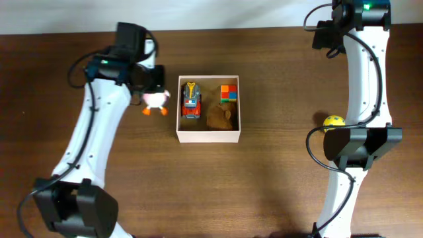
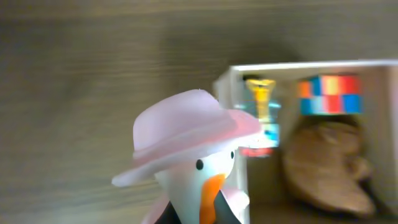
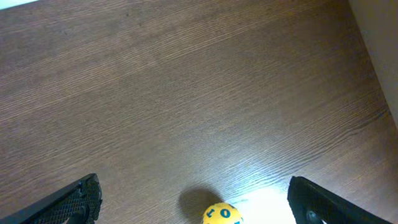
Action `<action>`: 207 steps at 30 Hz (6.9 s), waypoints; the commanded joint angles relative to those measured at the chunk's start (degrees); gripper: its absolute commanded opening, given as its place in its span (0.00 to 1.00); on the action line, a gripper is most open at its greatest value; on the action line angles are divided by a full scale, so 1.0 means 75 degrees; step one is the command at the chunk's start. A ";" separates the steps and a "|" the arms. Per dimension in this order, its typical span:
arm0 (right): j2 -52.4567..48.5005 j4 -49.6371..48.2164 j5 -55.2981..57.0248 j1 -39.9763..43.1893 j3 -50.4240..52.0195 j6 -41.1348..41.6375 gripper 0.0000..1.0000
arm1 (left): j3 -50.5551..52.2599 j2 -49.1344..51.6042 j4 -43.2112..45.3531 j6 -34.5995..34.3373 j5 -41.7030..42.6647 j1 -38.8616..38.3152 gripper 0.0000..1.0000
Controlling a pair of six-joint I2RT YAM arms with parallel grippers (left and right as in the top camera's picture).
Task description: Pack container
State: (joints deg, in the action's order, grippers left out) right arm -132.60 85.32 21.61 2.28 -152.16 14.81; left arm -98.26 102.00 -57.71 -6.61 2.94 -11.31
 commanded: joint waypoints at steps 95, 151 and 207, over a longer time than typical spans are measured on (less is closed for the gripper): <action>0.0172 -0.0006 0.0064 0.0050 -0.0137 0.0073 0.99 | -0.1005 -0.0615 -0.1221 -0.1868 -0.4325 -0.1268 0.97; 0.0152 0.1411 -0.1623 0.1941 0.1425 0.0863 0.99 | -0.1005 -0.0557 -0.1183 -0.2343 -0.3902 0.0082 0.99; 0.0146 -0.1492 -0.1886 0.1396 0.6758 -0.0117 0.54 | -0.1005 -0.0557 -0.1180 -0.2343 -0.3905 0.0082 1.00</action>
State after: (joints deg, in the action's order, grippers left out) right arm -131.83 74.24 7.38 12.75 -102.41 13.43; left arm -105.69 97.51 -66.50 -23.46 -26.37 -10.79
